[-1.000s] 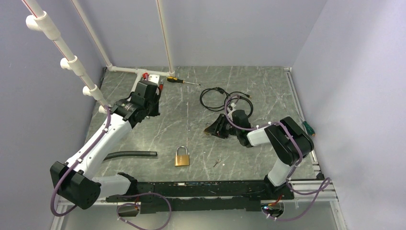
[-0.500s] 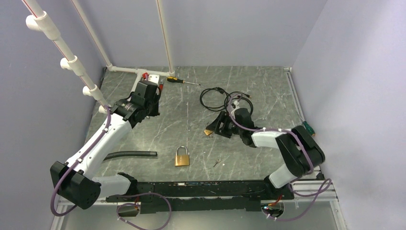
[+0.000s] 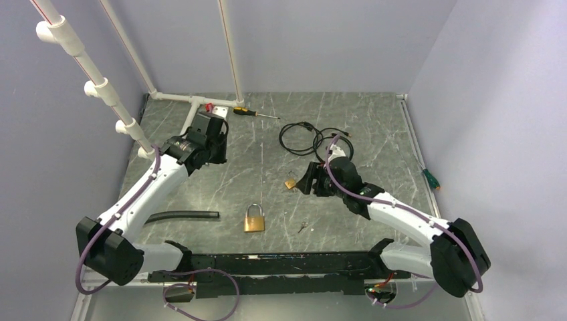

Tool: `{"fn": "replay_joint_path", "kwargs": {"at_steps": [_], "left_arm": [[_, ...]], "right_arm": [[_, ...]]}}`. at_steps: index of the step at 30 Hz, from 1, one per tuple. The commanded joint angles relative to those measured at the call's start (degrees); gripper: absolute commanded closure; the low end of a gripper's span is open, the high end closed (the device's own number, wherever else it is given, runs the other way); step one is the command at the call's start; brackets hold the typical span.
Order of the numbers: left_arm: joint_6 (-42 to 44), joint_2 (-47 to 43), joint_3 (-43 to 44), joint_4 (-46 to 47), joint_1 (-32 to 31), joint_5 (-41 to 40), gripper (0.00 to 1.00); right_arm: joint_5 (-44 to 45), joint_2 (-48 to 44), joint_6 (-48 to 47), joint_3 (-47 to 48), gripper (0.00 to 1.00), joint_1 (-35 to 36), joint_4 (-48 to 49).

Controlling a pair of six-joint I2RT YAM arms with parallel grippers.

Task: Unlock with the key

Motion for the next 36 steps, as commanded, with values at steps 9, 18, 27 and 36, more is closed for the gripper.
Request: {"fn": "replay_joint_path", "kwargs": {"at_steps": [9,18,27,36], "left_arm": [[-7.45,4.15,-0.64,-4.66,-5.60,7.93,0.63],[-13.02,6.30,-4.75,-7.34,-11.53,16.22,0.17],[-17.80,10.97,-8.72,-6.94,-21.59,15.43,0.14],[-17.13,12.45,-6.71,-5.13,-25.47,12.00,0.17]], "right_arm": [[2.55,-5.91,-9.30,-1.84,0.30,6.61,-5.42],[3.16,-5.48,-9.60,-3.34,0.30,6.61,-3.72],[3.68,-6.41,-8.01,-5.54,0.29,6.61,-2.64],[1.17,-8.33,-2.57,-11.31,0.44,7.17,-1.91]]}}
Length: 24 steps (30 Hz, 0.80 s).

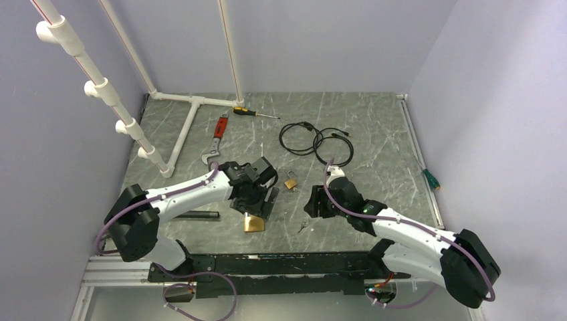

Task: Unlock with the key

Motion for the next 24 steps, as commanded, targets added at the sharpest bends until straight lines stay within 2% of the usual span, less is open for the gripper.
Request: {"fn": "replay_joint_path", "kwargs": {"at_steps": [1,4,24], "left_arm": [[-0.07,0.65,2.63,0.96,-0.97,-2.90,0.18],[0.59,0.57,2.74,1.69,-1.06,-2.99,0.20],[0.55,-2.53,-0.78,6.39,-1.09,-1.40,0.24]], "right_arm": [[-2.83,0.02,2.68,-2.24,0.46,0.66,2.70],[-4.33,0.62,2.95,-3.16,0.53,0.85,3.21],[-9.20,7.26,4.84,-6.43,0.67,1.54,10.27]]}}
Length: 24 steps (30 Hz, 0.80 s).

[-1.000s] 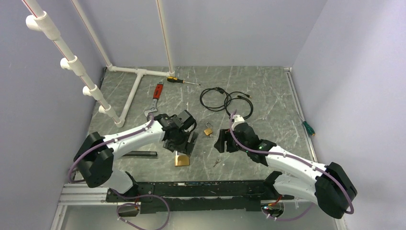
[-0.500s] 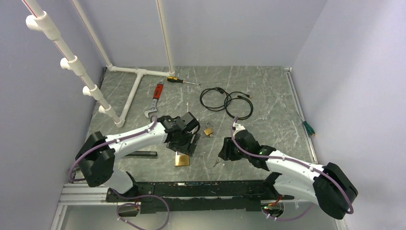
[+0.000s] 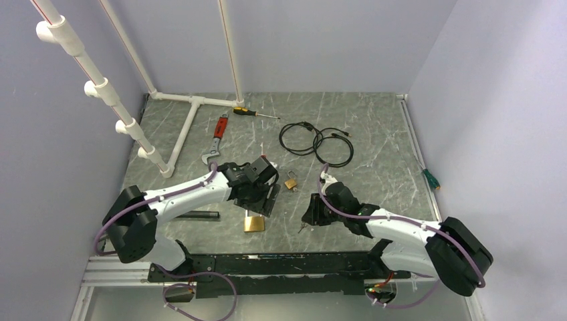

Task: Unlock with the key

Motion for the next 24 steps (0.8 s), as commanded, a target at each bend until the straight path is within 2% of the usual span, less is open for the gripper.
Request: {"fn": "replay_joint_path", "kwargs": {"at_steps": [1,6,14,20,24], "left_arm": [[-0.07,-2.04,-0.39,2.12,-0.16,0.56,0.24],[-0.07,-2.14,-0.55,2.63,-0.15,0.52,0.25],[0.20,-1.79,-0.65,3.94,-0.15,0.69,0.26],[-0.48,-3.05,-1.37,7.22,-0.14,1.83,0.28],[-0.42,-6.18,-4.42,13.33,-0.20,5.01,0.28]], "right_arm": [[-0.77,1.36,0.52,-1.32,0.69,0.44,2.47],[-0.96,2.51,0.99,-1.89,0.77,0.46,4.14],[-1.83,3.54,1.58,-1.90,1.00,0.46,6.18],[-1.18,0.56,1.78,-1.18,1.00,0.44,5.49],[1.91,-4.62,1.60,0.07,1.00,0.46,2.49]]}}
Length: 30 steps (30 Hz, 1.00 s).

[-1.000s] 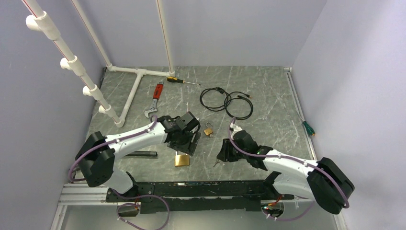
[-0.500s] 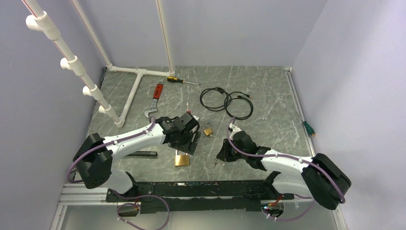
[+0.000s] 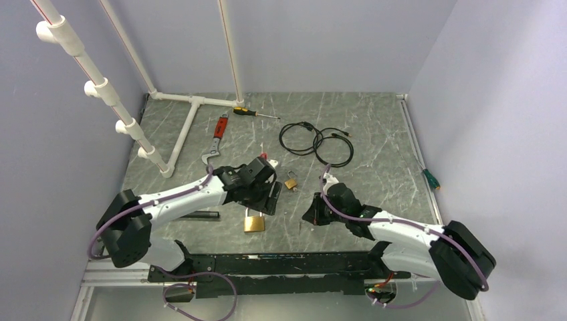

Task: Unlock with the key

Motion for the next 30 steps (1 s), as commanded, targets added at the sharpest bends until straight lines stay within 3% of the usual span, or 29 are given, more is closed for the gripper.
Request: {"fn": "replay_joint_path", "kwargs": {"at_steps": [1,14,17,22,27,30], "left_arm": [[-0.21,-5.42,-3.41,9.11,-0.18,4.58,0.28],[8.21,-16.65,-25.30,51.86,-0.17,9.66,0.26],[12.02,-17.02,-32.48,65.90,-0.21,9.57,0.31],[21.47,-13.97,-41.94,90.72,-0.35,14.65,0.30],[27.83,-10.39,-40.97,96.20,-0.88,19.55,0.32],[32.91,-8.37,-40.81,100.55,-1.71,18.52,0.36]], "right_arm": [[3.82,-5.71,-0.14,1.86,1.00,0.24,-2.29],[7.39,-13.01,-2.81,8.66,1.00,0.23,-13.44],[7.79,-14.52,-3.16,10.08,1.00,0.24,-15.27],[8.84,-16.67,-3.93,14.57,1.00,0.24,-19.73],[10.10,-17.60,-4.48,20.01,1.00,0.22,-23.64],[11.99,-16.86,-4.74,22.67,1.00,0.24,-24.54]]}}
